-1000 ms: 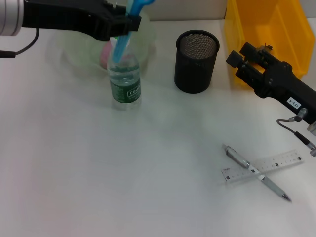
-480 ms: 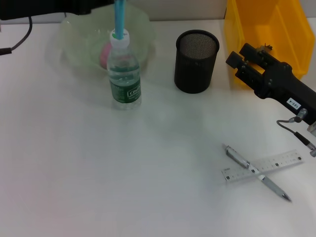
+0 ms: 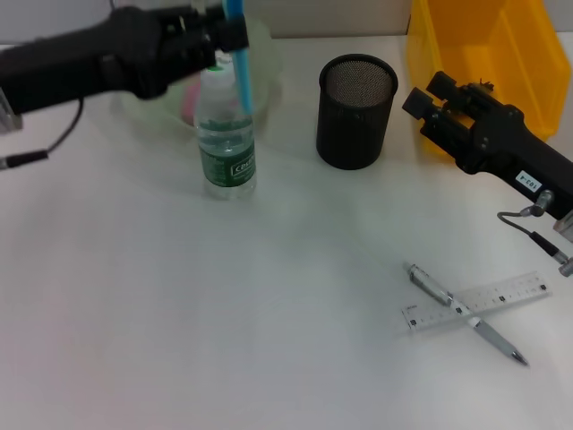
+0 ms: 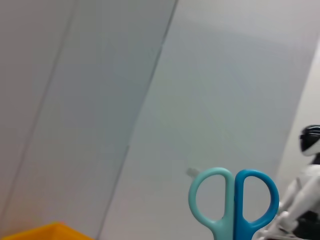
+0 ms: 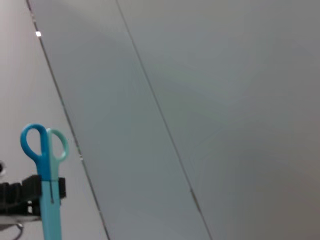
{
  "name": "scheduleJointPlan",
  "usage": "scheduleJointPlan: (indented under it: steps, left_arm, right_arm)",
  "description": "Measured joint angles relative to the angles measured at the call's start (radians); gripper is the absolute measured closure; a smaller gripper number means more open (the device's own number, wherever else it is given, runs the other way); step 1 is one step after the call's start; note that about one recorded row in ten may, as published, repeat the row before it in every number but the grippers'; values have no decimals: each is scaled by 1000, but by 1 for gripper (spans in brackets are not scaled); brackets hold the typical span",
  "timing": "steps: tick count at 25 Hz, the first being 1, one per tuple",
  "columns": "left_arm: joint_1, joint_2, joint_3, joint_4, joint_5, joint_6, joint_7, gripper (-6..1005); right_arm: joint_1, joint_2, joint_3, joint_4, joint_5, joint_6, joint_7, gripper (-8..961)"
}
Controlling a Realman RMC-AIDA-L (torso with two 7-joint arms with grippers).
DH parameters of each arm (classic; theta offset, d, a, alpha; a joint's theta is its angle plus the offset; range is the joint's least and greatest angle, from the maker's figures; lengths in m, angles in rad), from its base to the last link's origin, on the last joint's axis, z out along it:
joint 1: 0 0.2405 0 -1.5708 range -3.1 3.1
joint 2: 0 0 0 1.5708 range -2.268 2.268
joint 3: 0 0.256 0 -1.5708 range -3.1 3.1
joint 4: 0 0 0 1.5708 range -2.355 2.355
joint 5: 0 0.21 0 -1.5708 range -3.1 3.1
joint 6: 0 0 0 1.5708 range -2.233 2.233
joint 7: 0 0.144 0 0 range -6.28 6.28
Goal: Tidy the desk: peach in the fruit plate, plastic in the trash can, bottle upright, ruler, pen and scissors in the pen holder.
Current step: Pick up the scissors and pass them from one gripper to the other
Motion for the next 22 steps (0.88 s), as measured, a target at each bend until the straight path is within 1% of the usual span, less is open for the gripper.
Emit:
scheduleJointPlan:
  steps: [3, 5, 7, 9, 11, 14, 18, 22]
  left_arm:
    - [-17, -1, -1, -87, -5, 43, 85, 743]
    - [-24, -2, 0, -129, -6, 64, 130, 743]
    - [-25, -3, 2, -158, -7, 85, 169, 743]
    - [-25, -4, 6, -172, -7, 104, 200, 742]
    - [-25, -5, 16, -180, -7, 121, 220, 742]
    - [-26, -5, 40, -189, -7, 136, 241, 742]
    - [-20, -6, 90, -209, -8, 135, 309, 742]
    - [-20, -6, 104, -242, -8, 127, 354, 742]
  right_arm:
    - [1, -2, -21, -16, -11, -39, 3, 405]
    - [2, -5, -68, -50, -19, -69, 22, 405]
    - [-1, -10, -118, -113, -50, -88, 63, 405]
    - [-5, -15, -147, -202, -127, -121, 122, 405]
    - [-3, -19, -147, -281, -208, -161, 175, 406]
    - [9, -23, -144, -357, -282, -210, 243, 406]
    - [28, -25, -148, -400, -299, -231, 295, 407]
    - [58, -25, -161, -426, -316, -236, 365, 407]
